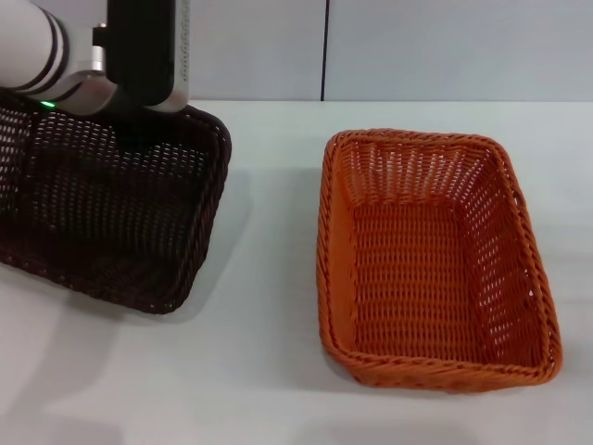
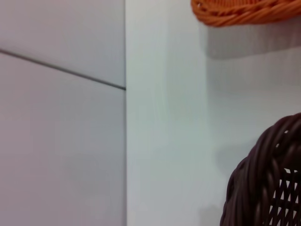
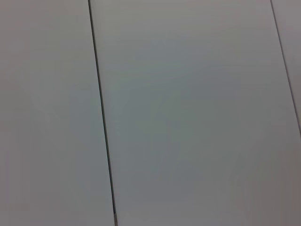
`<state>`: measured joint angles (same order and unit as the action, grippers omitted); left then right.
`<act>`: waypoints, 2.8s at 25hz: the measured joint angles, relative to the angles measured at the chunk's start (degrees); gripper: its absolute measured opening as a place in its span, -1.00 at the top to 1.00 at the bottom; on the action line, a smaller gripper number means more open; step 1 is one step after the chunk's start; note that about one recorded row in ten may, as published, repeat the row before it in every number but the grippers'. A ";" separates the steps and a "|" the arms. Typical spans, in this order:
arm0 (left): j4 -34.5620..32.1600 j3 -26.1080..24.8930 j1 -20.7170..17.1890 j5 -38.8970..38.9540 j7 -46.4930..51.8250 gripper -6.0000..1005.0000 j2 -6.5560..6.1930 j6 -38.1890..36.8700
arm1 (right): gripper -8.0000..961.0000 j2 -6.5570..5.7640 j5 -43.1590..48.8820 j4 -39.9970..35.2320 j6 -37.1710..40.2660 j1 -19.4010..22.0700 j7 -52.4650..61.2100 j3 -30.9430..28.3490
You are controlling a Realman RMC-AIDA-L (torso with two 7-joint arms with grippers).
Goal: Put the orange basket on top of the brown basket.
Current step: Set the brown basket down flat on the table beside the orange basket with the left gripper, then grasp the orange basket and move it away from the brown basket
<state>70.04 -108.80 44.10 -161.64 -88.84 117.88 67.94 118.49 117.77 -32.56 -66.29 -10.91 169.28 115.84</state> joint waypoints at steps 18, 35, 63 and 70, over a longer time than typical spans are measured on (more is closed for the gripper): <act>-5.79 4.53 8.40 -2.32 10.38 0.58 0.27 2.80 | -0.36 -0.01 0.00 2.88 0.12 -0.36 0.00 -0.20; -8.42 11.04 10.98 -3.47 18.00 0.42 0.56 -1.57 | -0.36 -0.82 0.35 3.80 1.49 -1.22 -0.01 -0.35; 7.96 20.82 -39.10 1.49 80.27 -0.50 0.35 -102.63 | -0.36 -1.80 1.74 -3.17 2.06 -2.22 0.00 -2.73; -10.31 30.37 -46.00 6.46 82.15 -0.50 0.63 -125.19 | -0.36 -4.34 4.59 -11.22 12.92 -3.12 0.06 -2.82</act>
<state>59.73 -78.42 -1.90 -155.18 -6.69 118.51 -57.24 114.15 122.35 -43.78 -53.38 -14.03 169.34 113.02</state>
